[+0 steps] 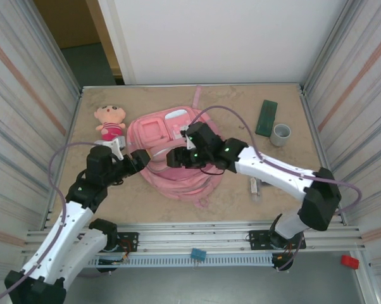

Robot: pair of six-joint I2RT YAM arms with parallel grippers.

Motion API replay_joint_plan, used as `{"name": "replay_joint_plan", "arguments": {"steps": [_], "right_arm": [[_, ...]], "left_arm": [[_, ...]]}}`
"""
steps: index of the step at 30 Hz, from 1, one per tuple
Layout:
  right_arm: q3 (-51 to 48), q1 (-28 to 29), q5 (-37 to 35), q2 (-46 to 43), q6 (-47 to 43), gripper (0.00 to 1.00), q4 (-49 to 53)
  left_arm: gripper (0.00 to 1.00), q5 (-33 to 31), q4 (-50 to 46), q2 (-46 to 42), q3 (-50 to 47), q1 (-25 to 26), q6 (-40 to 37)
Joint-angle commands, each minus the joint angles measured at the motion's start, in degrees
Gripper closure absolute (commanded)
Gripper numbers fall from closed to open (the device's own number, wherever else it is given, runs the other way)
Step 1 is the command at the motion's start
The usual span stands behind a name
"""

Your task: Pack books, pencil case, and school supplies into a backpack

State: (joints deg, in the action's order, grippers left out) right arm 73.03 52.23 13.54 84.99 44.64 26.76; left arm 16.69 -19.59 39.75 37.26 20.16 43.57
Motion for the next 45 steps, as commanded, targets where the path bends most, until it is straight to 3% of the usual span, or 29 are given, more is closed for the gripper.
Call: {"name": "replay_joint_plan", "arguments": {"steps": [1,5,10,15,21,27,34,45], "right_arm": [[3.54,-4.27,3.67,-5.91,-8.34,0.37,18.16],[4.18,-11.25,1.57,-10.57,-12.53,0.36,29.96],[0.06,-24.69,-5.05,-16.24,-15.68,0.35,38.86],[-8.52,-35.94,-8.90,-17.28,-17.30,0.28,40.02],[-16.45,-43.96,-10.03,-13.31,-18.56,0.22,32.90],[-19.85,-43.84,-6.25,-9.27,-19.12,0.20,27.33],[-23.11,-42.02,-7.73,-4.71,-19.66,0.19,23.11],[-26.01,-40.22,-6.00,2.35,-19.60,0.23,17.80]], "left_arm": [[0.37,-4.60,-3.96,0.62,4.86,4.20,-2.23],[0.34,-8.24,-5.01,4.36,8.31,11.14,-3.32],[0.33,-14.15,-4.64,10.51,11.30,20.69,-5.72],[0.31,-12.52,-2.38,16.63,12.07,23.25,-6.13],[0.30,-11.44,0.72,19.30,10.45,23.27,-5.85],[0.30,-13.31,1.16,18.49,8.58,23.25,-5.82],[0.29,-13.10,2.24,19.31,8.17,22.95,-5.78],[0.29,-12.64,2.62,20.76,8.18,22.79,-5.63]]}}
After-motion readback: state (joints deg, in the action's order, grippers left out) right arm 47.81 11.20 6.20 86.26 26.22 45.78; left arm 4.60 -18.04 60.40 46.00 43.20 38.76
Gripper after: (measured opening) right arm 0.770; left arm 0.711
